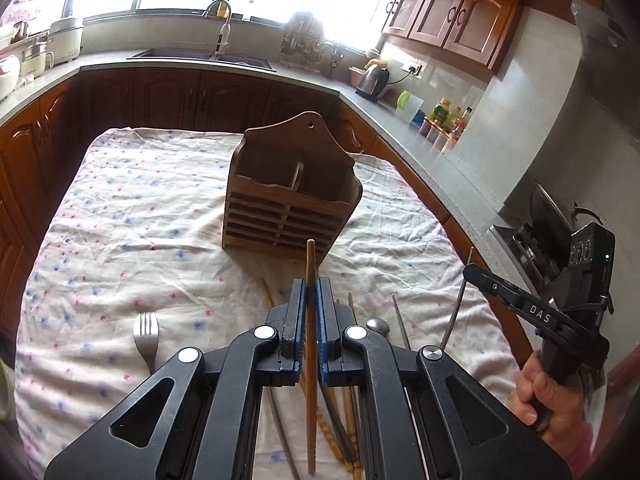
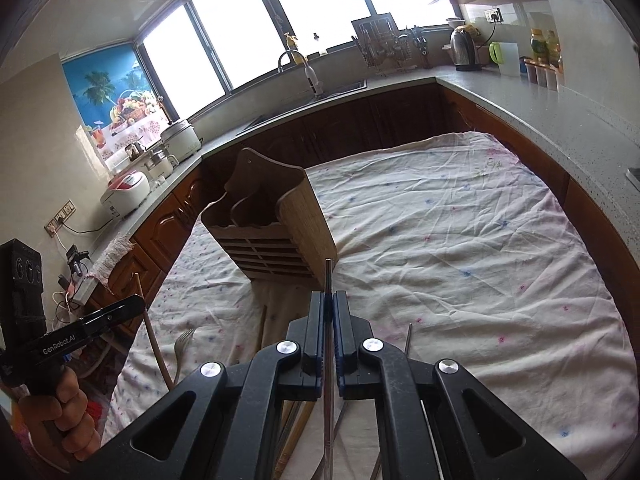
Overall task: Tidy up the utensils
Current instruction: 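Lift both chopsticks and lower them into the wooden caddy with both tools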
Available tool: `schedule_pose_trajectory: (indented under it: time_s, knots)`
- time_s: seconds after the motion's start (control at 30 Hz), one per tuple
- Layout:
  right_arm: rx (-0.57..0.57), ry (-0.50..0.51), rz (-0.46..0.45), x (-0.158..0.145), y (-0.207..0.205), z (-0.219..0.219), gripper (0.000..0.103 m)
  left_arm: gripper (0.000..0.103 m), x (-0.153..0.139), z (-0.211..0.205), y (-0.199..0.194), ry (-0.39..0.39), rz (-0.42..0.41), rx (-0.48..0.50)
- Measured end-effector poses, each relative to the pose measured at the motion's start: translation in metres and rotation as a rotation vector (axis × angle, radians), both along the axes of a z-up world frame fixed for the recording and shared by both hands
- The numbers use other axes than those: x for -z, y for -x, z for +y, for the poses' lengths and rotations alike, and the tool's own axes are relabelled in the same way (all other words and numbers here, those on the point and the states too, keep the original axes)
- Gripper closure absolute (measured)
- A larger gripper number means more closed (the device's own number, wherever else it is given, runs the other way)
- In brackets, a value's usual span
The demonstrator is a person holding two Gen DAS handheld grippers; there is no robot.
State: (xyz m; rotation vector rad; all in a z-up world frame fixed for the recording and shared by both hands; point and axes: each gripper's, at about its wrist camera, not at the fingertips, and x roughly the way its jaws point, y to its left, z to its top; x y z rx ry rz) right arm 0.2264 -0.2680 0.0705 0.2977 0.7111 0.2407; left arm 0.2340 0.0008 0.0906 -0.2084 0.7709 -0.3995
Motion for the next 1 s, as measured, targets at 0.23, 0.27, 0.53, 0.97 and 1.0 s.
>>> schedule_pose_trajectory:
  time_s: [0.23,0.27,0.53,0.97,1.0]
  knots:
    - [-0.002,0.006,-0.059,-0.026,0.017,0.004,0.099,0.099,-0.018,0.010,0.016,0.020,-0.048,-0.007]
    - [-0.003,0.006,-0.066,-0.029,0.019,0.005,0.099,0.099,-0.020,0.011,0.017,0.022,-0.054,-0.008]
    - [-0.015,0.000,-0.129,-0.054,0.020,0.013,0.099,0.099,-0.045,0.022,0.023,0.035,-0.126,-0.030]
    - [-0.011,-0.016,-0.245,-0.097,-0.016,0.020,0.099,0.099,-0.090,0.039,-0.005,0.052,-0.251,-0.086]
    - [-0.009,-0.017,-0.255,-0.100,-0.020,0.020,0.099,0.099,-0.095,0.040,-0.008,0.053,-0.265,-0.091]
